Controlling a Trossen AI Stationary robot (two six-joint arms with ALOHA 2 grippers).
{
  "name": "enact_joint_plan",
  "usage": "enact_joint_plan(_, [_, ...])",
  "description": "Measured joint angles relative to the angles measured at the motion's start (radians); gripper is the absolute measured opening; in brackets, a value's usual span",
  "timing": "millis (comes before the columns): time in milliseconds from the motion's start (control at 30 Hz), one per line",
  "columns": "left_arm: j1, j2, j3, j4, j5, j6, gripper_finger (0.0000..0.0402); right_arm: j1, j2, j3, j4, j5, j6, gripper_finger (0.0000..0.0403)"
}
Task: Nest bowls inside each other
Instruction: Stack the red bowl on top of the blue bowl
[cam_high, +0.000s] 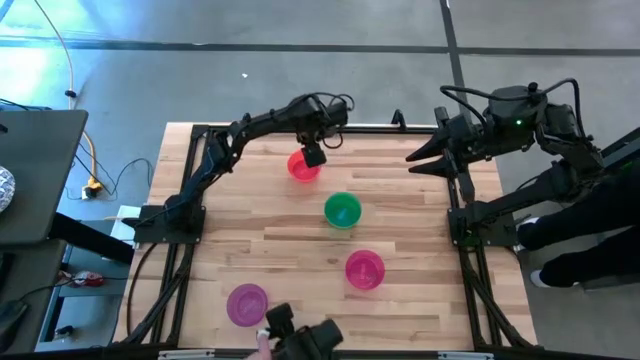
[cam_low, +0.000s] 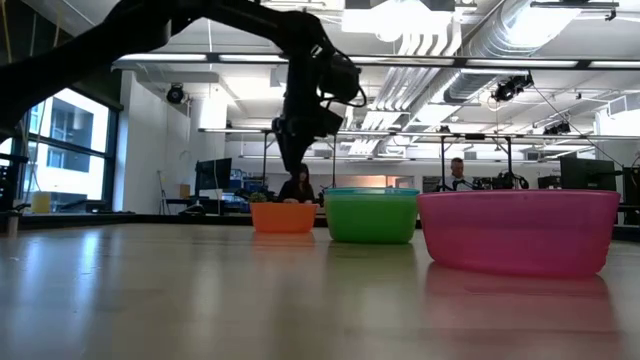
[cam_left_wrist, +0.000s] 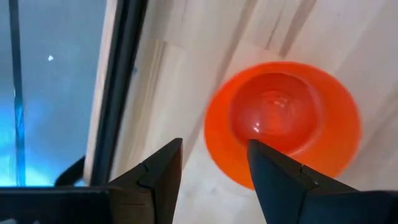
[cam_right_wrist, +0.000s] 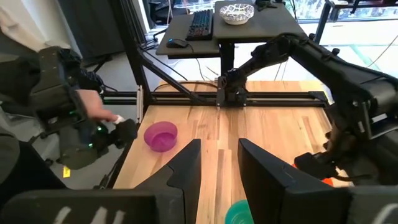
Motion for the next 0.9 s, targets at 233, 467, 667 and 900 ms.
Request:
enact_joint_plan(233, [0.076, 0.0, 0.0, 0.015, 0.164, 0.206, 0.017, 0.0, 0.0, 0.0, 0.0, 0.0, 0.0, 0.0099])
enact_joint_plan(467, [0.151, 0.0, 0.0, 0.028, 0.207, 0.289, 0.017, 0.0, 0.0, 0.0, 0.0, 0.014, 0.017, 0.0099])
enact_joint_plan(667, [0.205, 0.0, 0.0, 0.03, 0.313, 0.327, 0.017, 0.0, 0.0, 0.0, 0.0, 0.015, 0.018, 0.0099])
enact_joint_plan(900, [0.224, 0.015, 0.0, 0.033, 0.368, 0.317, 0.017, 0.0, 0.0, 0.0, 0.0, 0.019, -0.006, 0.0099])
